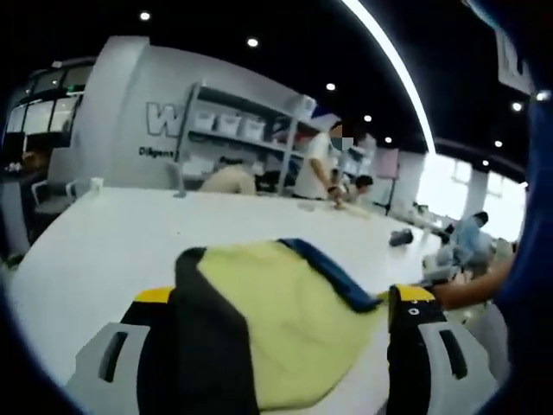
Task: Fold the garment on the visible template until the final outline fits inside the template.
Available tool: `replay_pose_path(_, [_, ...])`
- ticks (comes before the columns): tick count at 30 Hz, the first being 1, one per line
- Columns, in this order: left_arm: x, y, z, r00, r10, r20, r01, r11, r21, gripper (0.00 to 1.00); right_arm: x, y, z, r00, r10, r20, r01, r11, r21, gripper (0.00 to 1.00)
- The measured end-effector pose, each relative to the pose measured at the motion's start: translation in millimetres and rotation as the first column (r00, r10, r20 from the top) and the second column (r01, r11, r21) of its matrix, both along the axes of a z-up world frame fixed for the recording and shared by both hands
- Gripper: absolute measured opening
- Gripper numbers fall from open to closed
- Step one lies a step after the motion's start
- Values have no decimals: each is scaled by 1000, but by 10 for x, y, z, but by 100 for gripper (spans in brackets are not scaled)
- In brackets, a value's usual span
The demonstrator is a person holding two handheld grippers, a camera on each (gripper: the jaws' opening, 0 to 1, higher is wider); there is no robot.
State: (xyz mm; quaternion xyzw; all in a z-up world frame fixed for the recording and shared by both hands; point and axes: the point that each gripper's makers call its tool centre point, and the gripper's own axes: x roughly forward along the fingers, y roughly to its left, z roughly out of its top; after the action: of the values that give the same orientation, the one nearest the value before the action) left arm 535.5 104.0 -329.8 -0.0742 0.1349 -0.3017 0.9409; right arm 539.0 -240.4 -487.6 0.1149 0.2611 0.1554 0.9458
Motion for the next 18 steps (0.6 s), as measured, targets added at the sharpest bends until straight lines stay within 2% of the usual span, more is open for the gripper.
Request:
replay_pose_path(3, [-37,0,-10,1000,-8,-7,8,1000,-4,99,-37,34,18,1000,-10,2,10,1000,9,0])
replay_pose_path(8, [-146,-44,-43,1000,-29,-12,29,999,31,99,-121,68,81,1000,-19,-8,19,999,38,0])
replay_pose_path(11, [-192,-71,-53,999,-36,-15,37,998,43,99,-226,78,80,999,-21,-25,22,998,51,0])
replay_pose_path(15, [-249,-118,-122,997,-74,-23,75,993,91,99,-344,88,85,999,-24,-39,27,998,64,0])
replay_pose_path(18, [-279,-154,-132,996,-82,-26,84,992,90,99,-449,111,77,998,-25,-51,29,996,80,0])
